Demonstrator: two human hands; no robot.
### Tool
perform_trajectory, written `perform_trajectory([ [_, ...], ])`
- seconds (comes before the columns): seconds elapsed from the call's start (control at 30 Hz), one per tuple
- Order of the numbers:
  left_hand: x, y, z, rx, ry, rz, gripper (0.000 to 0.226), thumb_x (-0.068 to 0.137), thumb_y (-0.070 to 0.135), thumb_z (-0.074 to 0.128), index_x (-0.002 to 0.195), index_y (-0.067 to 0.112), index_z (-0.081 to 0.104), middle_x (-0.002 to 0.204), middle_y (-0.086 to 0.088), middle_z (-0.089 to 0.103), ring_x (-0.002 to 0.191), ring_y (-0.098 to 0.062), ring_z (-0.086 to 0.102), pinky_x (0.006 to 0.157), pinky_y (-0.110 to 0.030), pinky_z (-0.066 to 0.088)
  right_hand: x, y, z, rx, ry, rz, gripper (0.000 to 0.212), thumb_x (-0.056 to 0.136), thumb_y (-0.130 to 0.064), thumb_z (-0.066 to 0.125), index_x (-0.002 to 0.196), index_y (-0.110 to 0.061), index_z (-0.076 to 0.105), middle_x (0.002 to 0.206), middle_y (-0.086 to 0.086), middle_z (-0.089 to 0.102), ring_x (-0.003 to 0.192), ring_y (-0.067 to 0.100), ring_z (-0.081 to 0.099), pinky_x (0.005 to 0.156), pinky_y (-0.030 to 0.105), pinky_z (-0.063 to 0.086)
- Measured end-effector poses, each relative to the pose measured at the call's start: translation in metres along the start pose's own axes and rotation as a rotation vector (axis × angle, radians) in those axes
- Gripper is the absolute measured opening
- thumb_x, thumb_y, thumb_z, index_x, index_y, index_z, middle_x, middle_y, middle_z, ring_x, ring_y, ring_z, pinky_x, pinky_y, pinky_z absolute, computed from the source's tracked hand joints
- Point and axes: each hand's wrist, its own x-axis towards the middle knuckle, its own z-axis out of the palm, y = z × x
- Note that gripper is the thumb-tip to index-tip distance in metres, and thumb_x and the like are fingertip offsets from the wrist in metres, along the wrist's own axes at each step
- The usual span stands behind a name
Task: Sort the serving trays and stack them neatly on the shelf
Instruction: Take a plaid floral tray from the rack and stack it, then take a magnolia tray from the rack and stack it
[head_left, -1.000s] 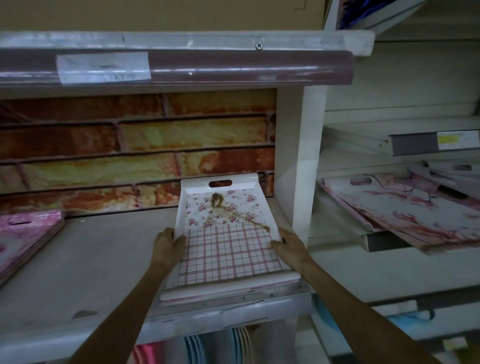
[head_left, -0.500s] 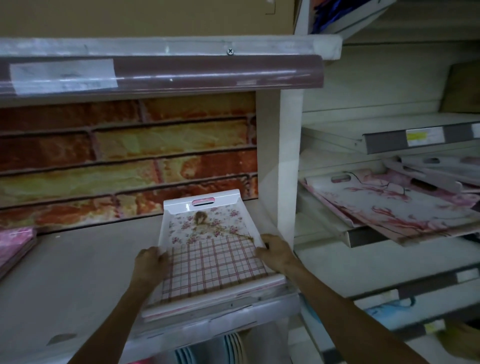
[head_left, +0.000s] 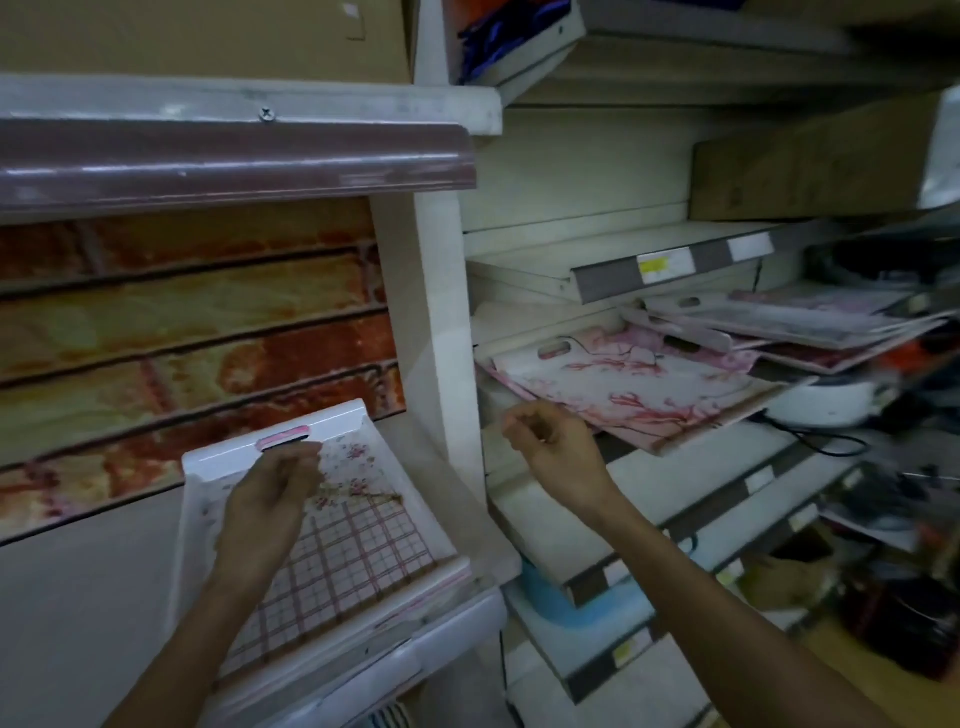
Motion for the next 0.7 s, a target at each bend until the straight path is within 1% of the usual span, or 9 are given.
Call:
perform_trajectory([
  [0.1, 0.001, 0.017, 0.035, -0.124, -0.104, -0.010, 0.017, 0.097, 0.017, 0.054, 0.108, 0.014, 0.066, 0.101, -0.005, 0.069, 0.090, -0.022, 0.068, 0.083, -0.034, 0.054, -0.004, -0.003, -0.026, -0.018, 0.068, -0.005, 0.006, 0.092, -0.017, 0.061, 0.092, -0.016, 0.067, 0.081, -0.002, 0.069, 0.078, 0.015, 0.065, 0.076, 0.032, 0.053],
  [0.2, 0.001, 0.030, 0.078, -0.225, -0.199, -0.070, 0.016, 0.097, 0.014, 0.053, 0.107, 0.010, 0.066, 0.098, -0.009, 0.069, 0.086, -0.027, 0.068, 0.080, -0.040, 0.053, -0.007, -0.007, -0.054, -0.052, 0.120, -0.017, 0.007, 0.092, -0.020, 0.061, 0.089, -0.019, 0.067, 0.079, 0.000, 0.068, 0.070, 0.015, 0.063, 0.067, 0.033, 0.051],
  [0.27, 0.000, 0.036, 0.110, -0.312, -0.256, -0.137, 0.015, 0.097, 0.011, 0.053, 0.104, 0.006, 0.065, 0.100, -0.013, 0.067, 0.084, -0.029, 0.066, 0.075, -0.036, 0.055, -0.002, -0.008, -0.076, -0.104, 0.160, -0.023, 0.009, 0.092, -0.021, 0.061, 0.092, -0.016, 0.069, 0.084, 0.001, 0.071, 0.077, 0.014, 0.065, 0.073, 0.033, 0.053],
  [0.33, -0.004, 0.041, 0.142, -0.356, -0.308, -0.211, 0.014, 0.098, 0.009, 0.051, 0.097, 0.008, 0.065, 0.098, -0.016, 0.066, 0.080, -0.030, 0.066, 0.070, -0.033, 0.056, 0.007, -0.008, -0.101, -0.135, 0.189, -0.034, 0.008, 0.091, -0.023, 0.061, 0.091, -0.020, 0.068, 0.087, 0.003, 0.073, 0.082, 0.017, 0.068, 0.079, 0.037, 0.056],
  [0.4, -0.012, 0.046, 0.174, -0.388, -0.370, -0.287, 0.016, 0.099, 0.008, 0.049, 0.093, 0.007, 0.064, 0.096, -0.021, 0.065, 0.080, -0.032, 0.065, 0.075, -0.039, 0.058, 0.018, -0.008, -0.127, -0.159, 0.208, -0.048, 0.010, 0.092, -0.024, 0.060, 0.091, -0.019, 0.068, 0.085, 0.004, 0.073, 0.081, 0.020, 0.068, 0.079, 0.042, 0.057],
  [0.47, -0.022, 0.054, 0.206, -0.399, -0.446, -0.369, 0.018, 0.099, 0.011, 0.050, 0.099, 0.001, 0.064, 0.101, -0.026, 0.066, 0.084, -0.035, 0.067, 0.081, -0.044, 0.057, 0.029, -0.007, -0.153, -0.188, 0.203, -0.061, 0.014, 0.092, -0.025, 0.059, 0.093, -0.014, 0.068, 0.085, 0.006, 0.073, 0.082, 0.022, 0.068, 0.079, 0.044, 0.057],
  [0.53, -0.032, 0.063, 0.235, -0.396, -0.535, -0.470, 0.028, 0.099, 0.022, 0.053, 0.109, -0.003, 0.062, 0.107, -0.027, 0.067, 0.092, -0.037, 0.069, 0.081, -0.042, 0.059, 0.042, -0.004, -0.178, -0.189, 0.198, -0.078, 0.015, 0.092, -0.024, 0.059, 0.094, -0.012, 0.068, 0.085, 0.007, 0.073, 0.083, 0.023, 0.068, 0.080, 0.044, 0.056],
  [0.6, -0.037, 0.072, 0.262, -0.417, -0.609, -0.573, 0.038, 0.096, 0.033, 0.056, 0.111, -0.001, 0.061, 0.110, -0.026, 0.065, 0.097, -0.038, 0.069, 0.081, -0.043, 0.060, 0.053, -0.002, -0.200, -0.184, 0.162, -0.093, 0.014, 0.093, -0.022, 0.059, 0.095, -0.011, 0.068, 0.086, 0.008, 0.072, 0.083, 0.025, 0.068, 0.077, 0.039, 0.055],
  [0.7, -0.042, 0.085, 0.297, -0.546, -0.593, -0.700, 0.038, 0.096, 0.032, 0.056, 0.116, 0.000, 0.058, 0.115, -0.028, 0.062, 0.100, -0.041, 0.068, 0.082, -0.048, 0.059, 0.070, 0.003, -0.230, -0.190, 0.115, -0.108, 0.015, 0.094, -0.022, 0.058, 0.098, -0.010, 0.067, 0.087, 0.007, 0.070, 0.086, 0.024, 0.066, 0.077, 0.034, 0.052],
])
